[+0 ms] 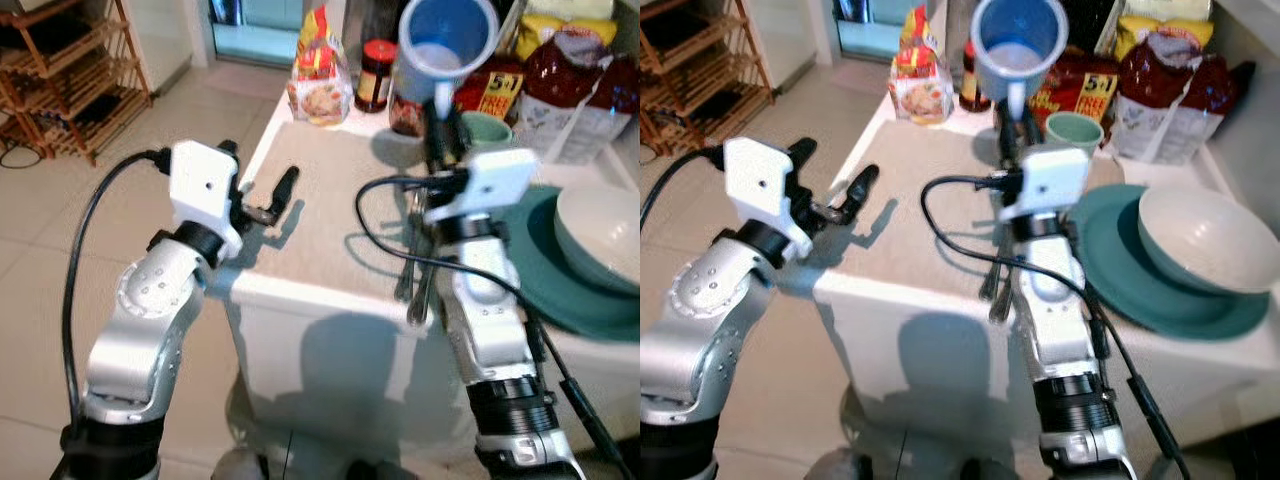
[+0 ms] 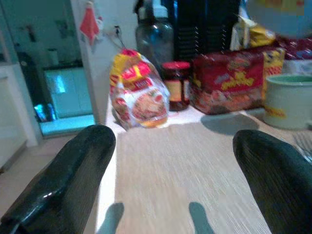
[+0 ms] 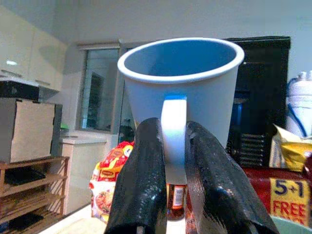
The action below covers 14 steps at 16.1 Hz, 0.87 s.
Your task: Setting the table
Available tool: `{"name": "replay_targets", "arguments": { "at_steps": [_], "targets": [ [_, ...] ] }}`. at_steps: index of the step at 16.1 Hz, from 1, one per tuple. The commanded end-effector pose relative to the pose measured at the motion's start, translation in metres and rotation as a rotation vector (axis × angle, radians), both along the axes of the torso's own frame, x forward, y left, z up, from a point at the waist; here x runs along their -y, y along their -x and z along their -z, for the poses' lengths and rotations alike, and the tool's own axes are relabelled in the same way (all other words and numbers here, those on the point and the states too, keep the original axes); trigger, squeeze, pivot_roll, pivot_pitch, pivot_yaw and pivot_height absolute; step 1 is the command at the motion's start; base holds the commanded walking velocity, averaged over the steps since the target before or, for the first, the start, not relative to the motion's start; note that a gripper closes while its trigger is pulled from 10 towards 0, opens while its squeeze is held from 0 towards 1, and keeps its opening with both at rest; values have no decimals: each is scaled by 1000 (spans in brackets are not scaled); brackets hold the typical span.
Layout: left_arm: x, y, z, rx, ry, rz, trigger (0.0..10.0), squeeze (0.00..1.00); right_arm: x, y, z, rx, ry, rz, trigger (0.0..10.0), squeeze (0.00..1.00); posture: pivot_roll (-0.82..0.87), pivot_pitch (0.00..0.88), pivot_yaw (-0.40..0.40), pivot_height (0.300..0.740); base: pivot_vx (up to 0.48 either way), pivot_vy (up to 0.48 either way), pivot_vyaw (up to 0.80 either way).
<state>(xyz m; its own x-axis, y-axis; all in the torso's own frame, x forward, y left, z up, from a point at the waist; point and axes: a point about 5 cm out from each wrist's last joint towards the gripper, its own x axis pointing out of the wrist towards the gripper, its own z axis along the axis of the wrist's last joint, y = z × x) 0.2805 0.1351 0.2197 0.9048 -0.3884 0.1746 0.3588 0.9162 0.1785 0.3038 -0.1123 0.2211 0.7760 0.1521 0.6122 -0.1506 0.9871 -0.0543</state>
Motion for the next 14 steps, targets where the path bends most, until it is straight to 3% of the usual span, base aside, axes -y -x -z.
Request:
{"name": "replay_targets", "arguments": {
  "at_steps": [1,5,8,12,13,14],
  "targets": [
    [1,2,0,6,-11,1,10000,0,-1,5,-3,11,3,-19,10000,0,236,0,-61,740,-386,0,0],
    [2,3,2,16,-9,-13,10000,0,14,10,-7,-42,35,4,10000,0,212,0,-78,740,-337,0,0],
    [4,2,10,3,-21,-6,10000,0,19,15,-7,-115,-21,-20,10000,0,186,0,-68,740,0,0,0],
    [6,-1,13,12,-40,-31,10000,0,22,27,1,-162,-6,-4,10000,0,178,0,-64,740,0,0,0],
    [5,0,17,-4,-28,-23,10000,0,24,36,21,-287,-25,6,10000,0,173,0,-59,740,0,-480,0],
    [5,0,19,-14,-23,-18,10000,0,25,40,31,-341,-36,5,10000,0,166,0,-49,740,0,-480,0]
  ]
}}
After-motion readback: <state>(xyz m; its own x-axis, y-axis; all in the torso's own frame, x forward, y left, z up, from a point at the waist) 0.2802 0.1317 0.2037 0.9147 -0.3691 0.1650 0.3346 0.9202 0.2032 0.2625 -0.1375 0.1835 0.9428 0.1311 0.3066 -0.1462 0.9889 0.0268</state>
